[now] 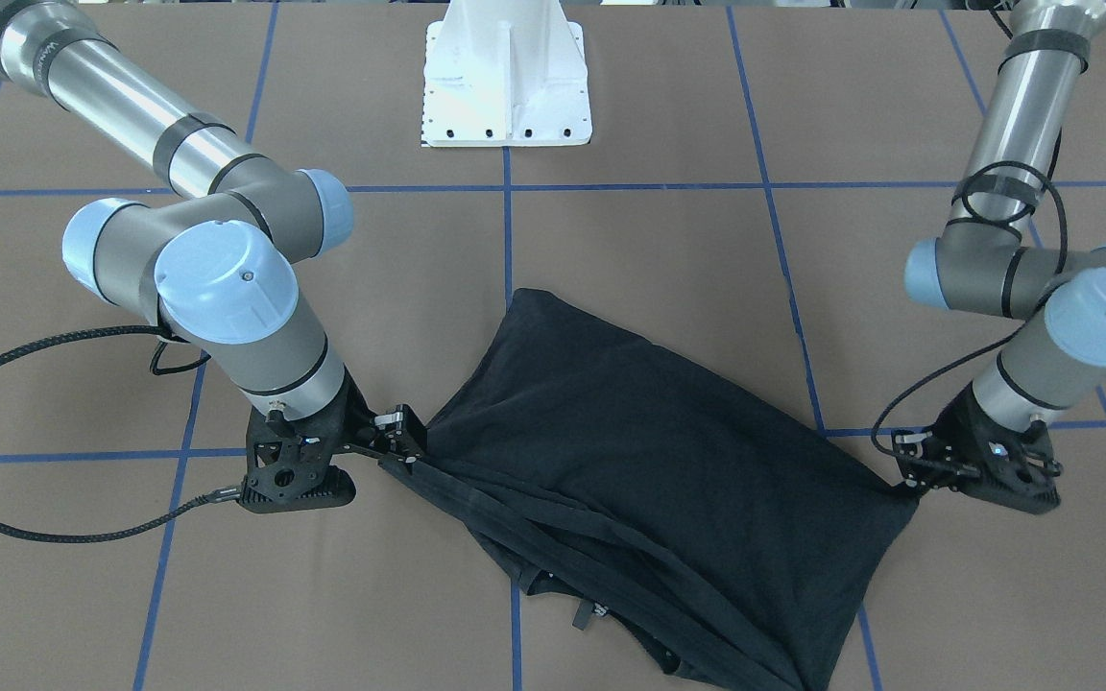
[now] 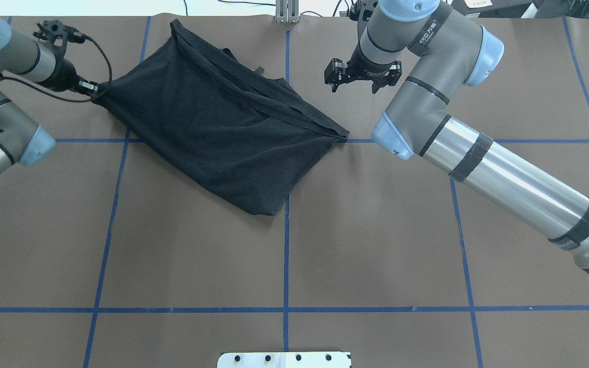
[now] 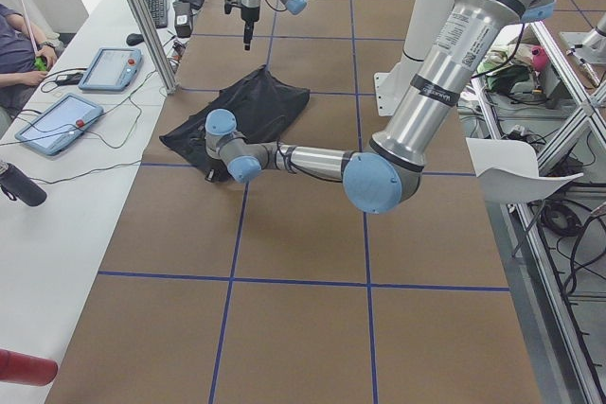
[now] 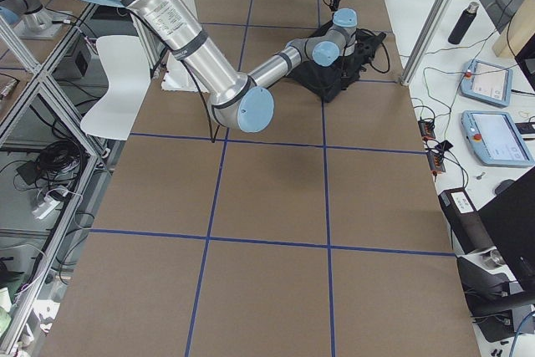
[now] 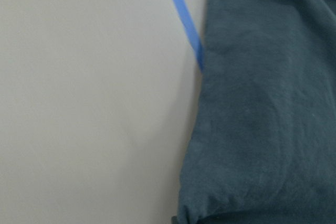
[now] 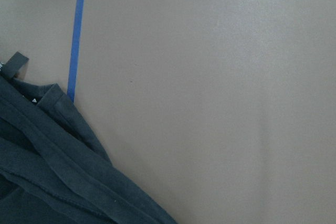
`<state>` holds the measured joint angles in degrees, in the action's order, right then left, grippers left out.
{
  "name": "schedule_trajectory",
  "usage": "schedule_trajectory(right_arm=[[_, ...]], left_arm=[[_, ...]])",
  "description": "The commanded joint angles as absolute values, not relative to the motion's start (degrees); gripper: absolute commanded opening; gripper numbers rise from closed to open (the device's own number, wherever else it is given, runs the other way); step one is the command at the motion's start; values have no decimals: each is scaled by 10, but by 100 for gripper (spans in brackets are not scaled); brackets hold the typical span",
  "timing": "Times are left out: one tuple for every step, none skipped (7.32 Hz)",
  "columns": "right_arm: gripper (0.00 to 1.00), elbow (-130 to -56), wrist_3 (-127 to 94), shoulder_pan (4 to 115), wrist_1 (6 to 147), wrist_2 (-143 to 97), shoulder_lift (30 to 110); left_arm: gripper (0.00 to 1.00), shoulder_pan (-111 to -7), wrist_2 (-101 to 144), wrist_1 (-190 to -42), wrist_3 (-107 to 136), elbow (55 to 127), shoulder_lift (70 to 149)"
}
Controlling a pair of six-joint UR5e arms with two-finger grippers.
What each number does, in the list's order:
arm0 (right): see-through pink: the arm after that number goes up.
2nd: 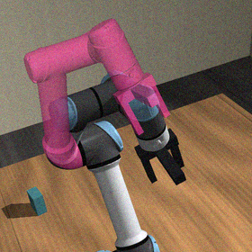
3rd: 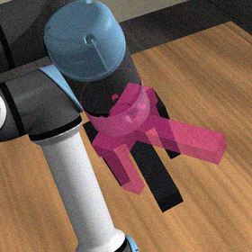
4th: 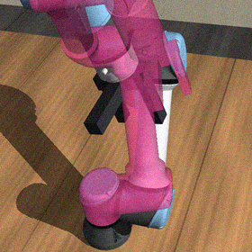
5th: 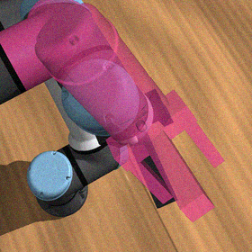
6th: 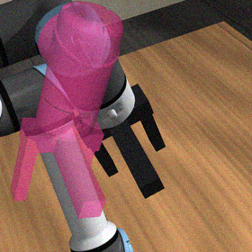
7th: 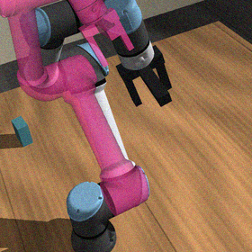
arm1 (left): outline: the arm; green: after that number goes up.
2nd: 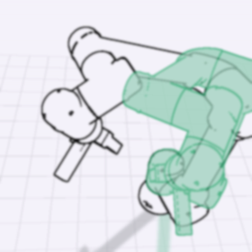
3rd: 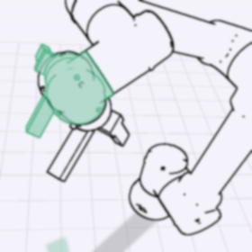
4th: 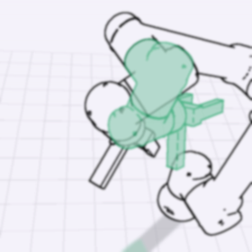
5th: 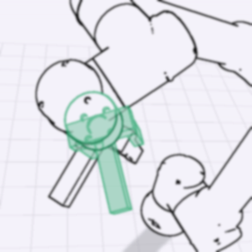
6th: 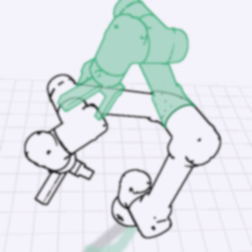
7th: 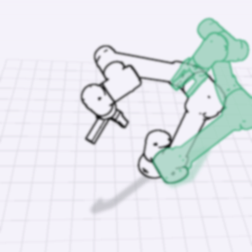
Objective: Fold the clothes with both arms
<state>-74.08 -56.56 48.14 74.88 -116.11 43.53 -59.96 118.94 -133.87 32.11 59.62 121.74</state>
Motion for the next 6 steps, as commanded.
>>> schedule_trajectory(right_arm=[[99,-740,-566,481,749,-1161,434],[99,-740,-566,481,749,-1161,434],[99,-738,-566,479,749,-1160,433],[99,-732,-565,468,748,-1152,432],[99,-724,-566,457,750,-1117,416],[99,-675,-567,447,740,-1111,375]], left_arm=[[0,-612,1126,-1295,282,459,1347],[0,-616,1124,-1296,260,427,1370],[71,-628,1126,-1318,242,430,1368],[100,-639,1130,-1341,212,431,1366],[100,-649,1139,-1339,201,448,1356],[100,-654,1174,-1340,200,486,1320]])
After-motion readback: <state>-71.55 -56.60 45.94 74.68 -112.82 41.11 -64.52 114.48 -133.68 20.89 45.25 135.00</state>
